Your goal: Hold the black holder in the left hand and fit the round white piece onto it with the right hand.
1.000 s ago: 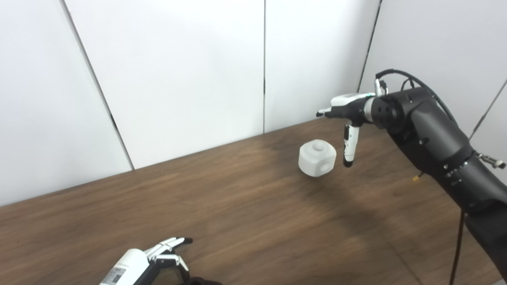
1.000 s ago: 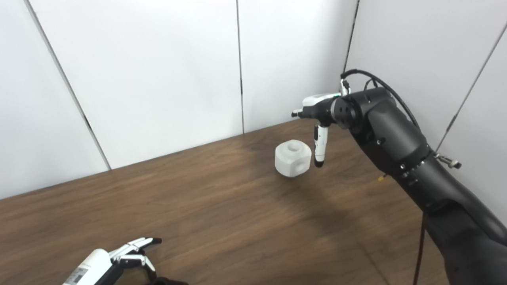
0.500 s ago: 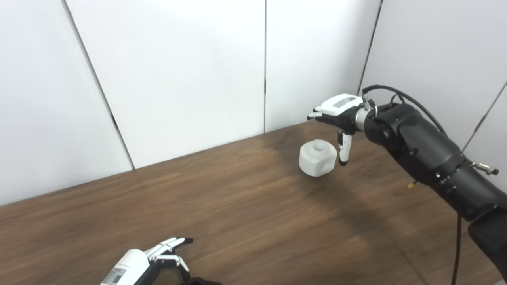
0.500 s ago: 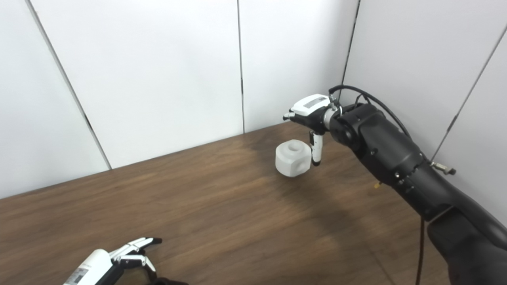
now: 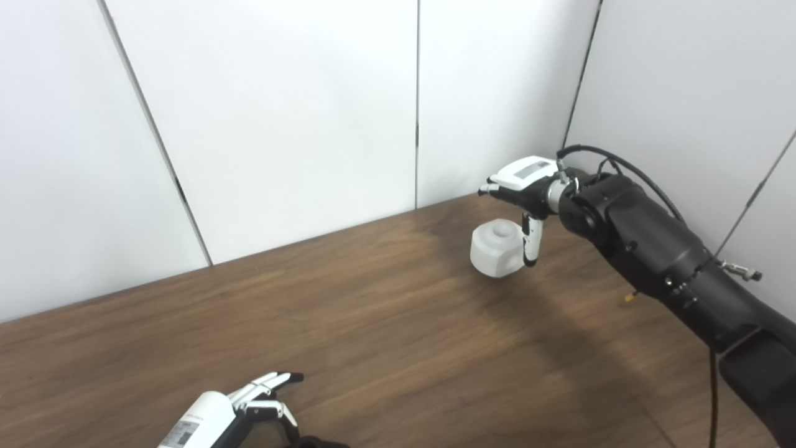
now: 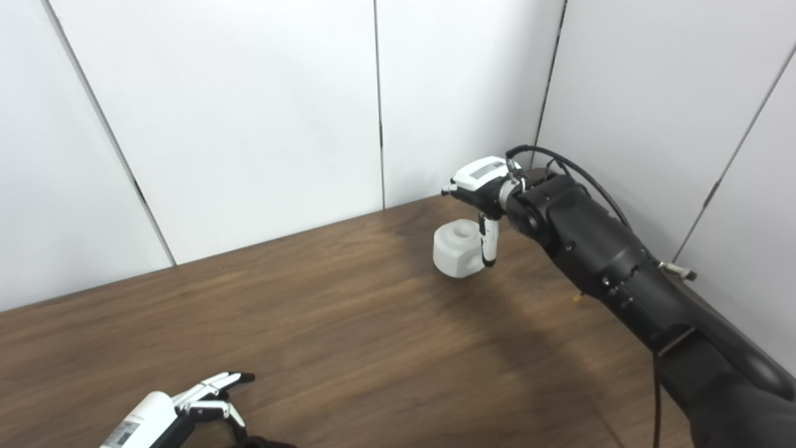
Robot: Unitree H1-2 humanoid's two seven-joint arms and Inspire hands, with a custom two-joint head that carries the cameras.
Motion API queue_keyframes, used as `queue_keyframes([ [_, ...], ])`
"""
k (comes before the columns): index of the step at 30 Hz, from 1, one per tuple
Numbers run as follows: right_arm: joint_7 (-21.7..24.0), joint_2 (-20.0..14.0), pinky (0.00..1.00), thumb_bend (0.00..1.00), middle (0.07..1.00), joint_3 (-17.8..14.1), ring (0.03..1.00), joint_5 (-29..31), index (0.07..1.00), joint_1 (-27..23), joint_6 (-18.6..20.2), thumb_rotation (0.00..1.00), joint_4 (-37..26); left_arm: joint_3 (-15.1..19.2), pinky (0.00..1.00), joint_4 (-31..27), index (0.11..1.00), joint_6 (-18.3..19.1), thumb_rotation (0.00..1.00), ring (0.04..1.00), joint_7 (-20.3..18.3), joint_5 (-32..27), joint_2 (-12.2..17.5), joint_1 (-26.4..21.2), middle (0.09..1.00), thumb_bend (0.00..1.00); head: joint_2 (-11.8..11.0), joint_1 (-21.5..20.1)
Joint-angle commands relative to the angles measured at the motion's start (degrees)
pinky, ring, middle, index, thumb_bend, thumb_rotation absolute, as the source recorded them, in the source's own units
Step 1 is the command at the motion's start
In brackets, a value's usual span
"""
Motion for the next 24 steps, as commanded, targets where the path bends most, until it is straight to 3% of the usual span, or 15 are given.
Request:
queue_keyframes([
  [1, -1.76, -1.03, 0.99, 0.94, 1.0, -0.69, 1.0, -0.65, 0.94, -2.94, 0.26, 0.18, -0.52, -2.15, 0.77, 3.21, 0.489, 1.97, 0.05, 0.916, -5.46, 2.46, 1.35, 2.56, 0.914, 0.52, 0.0, -0.04],
  [24, -2.98, 0.0, 0.98, 0.94, 1.0, 0.3, 1.0, -0.09, 0.884, -1.55, 0.37, 0.2, 1.01, -1.49, 0.75, 0.57, 0.488, 3.33, 0.05, 0.912, -6.35, 1.8, 1.68, 3.62, 0.904, 0.52, 0.96, 0.22],
])
